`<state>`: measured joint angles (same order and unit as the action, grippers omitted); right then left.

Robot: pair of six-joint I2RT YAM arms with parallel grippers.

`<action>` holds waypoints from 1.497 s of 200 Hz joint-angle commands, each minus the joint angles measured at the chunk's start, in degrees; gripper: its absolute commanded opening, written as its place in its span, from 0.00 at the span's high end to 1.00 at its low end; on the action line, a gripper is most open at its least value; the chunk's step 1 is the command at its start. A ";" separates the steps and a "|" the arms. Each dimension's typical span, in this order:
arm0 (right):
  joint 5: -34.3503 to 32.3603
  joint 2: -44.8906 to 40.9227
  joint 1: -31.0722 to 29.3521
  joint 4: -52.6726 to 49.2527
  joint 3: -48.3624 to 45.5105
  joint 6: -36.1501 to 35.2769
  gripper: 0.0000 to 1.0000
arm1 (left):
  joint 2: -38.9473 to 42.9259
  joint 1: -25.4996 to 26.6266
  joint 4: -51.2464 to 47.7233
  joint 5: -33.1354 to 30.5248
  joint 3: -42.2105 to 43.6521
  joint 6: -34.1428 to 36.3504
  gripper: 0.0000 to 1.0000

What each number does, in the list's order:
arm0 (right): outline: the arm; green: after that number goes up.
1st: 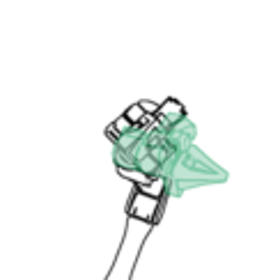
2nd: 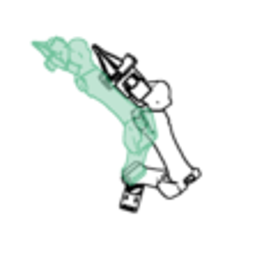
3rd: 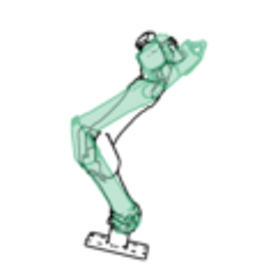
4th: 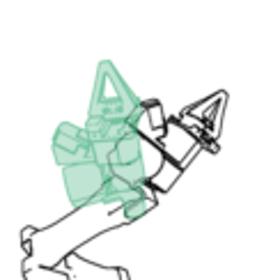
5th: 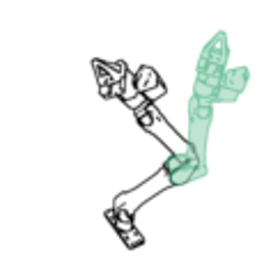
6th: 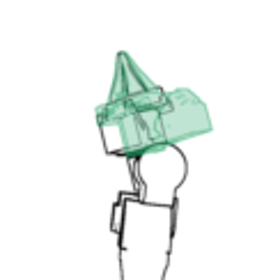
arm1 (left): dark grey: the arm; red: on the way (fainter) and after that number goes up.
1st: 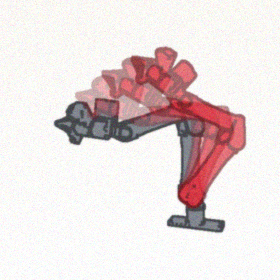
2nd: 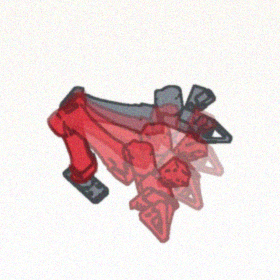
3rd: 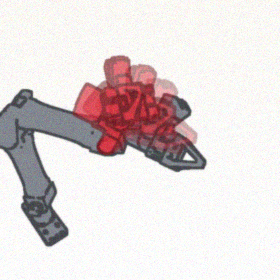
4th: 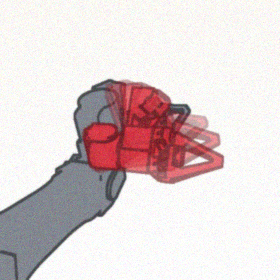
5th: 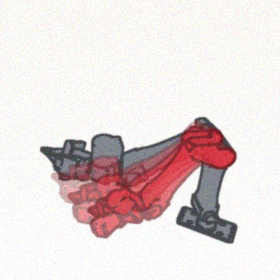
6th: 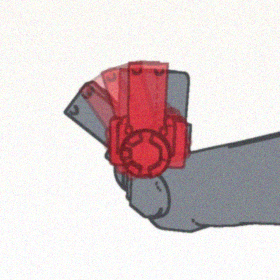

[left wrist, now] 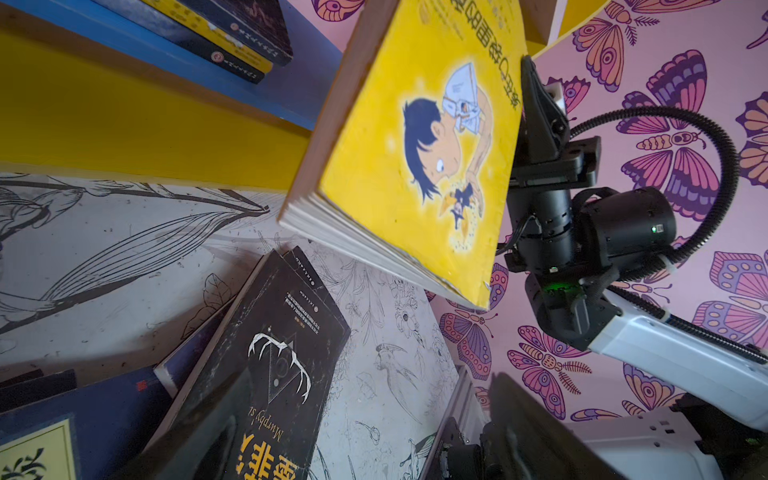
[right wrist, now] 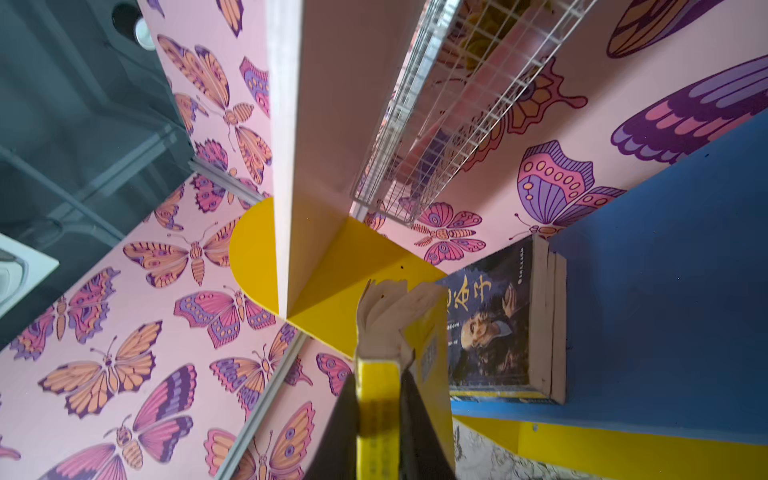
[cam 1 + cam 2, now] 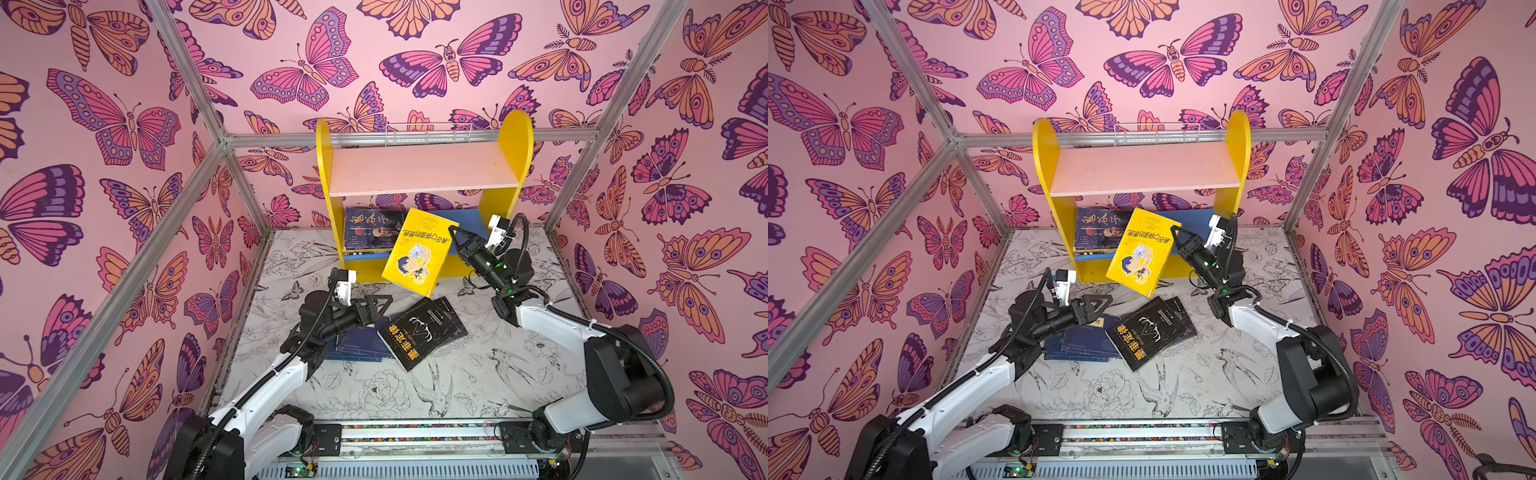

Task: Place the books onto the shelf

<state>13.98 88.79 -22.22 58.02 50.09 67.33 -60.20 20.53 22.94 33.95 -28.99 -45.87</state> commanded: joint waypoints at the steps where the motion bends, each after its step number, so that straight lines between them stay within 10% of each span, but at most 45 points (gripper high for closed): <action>1: -7.11 3.59 -1.71 14.47 1.95 6.63 1.00 | -1.19 0.09 4.67 2.40 0.10 -0.79 0.09; 165: -9.33 4.62 -9.67 16.62 3.22 3.21 1.00 | -12.13 5.83 16.28 -1.89 -10.48 -5.28 0.05; 257: -4.94 -4.37 -14.23 -3.41 -2.70 -10.35 1.00 | -7.42 5.22 15.41 -11.64 -11.73 -6.71 0.87; 299: -6.48 -7.97 -14.99 -15.33 -3.78 -18.32 1.00 | -3.63 4.11 10.81 -9.00 -11.30 -3.81 1.00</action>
<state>0.38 82.13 -33.89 53.67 47.83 55.07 -67.44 25.15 29.50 23.92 -37.65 -52.71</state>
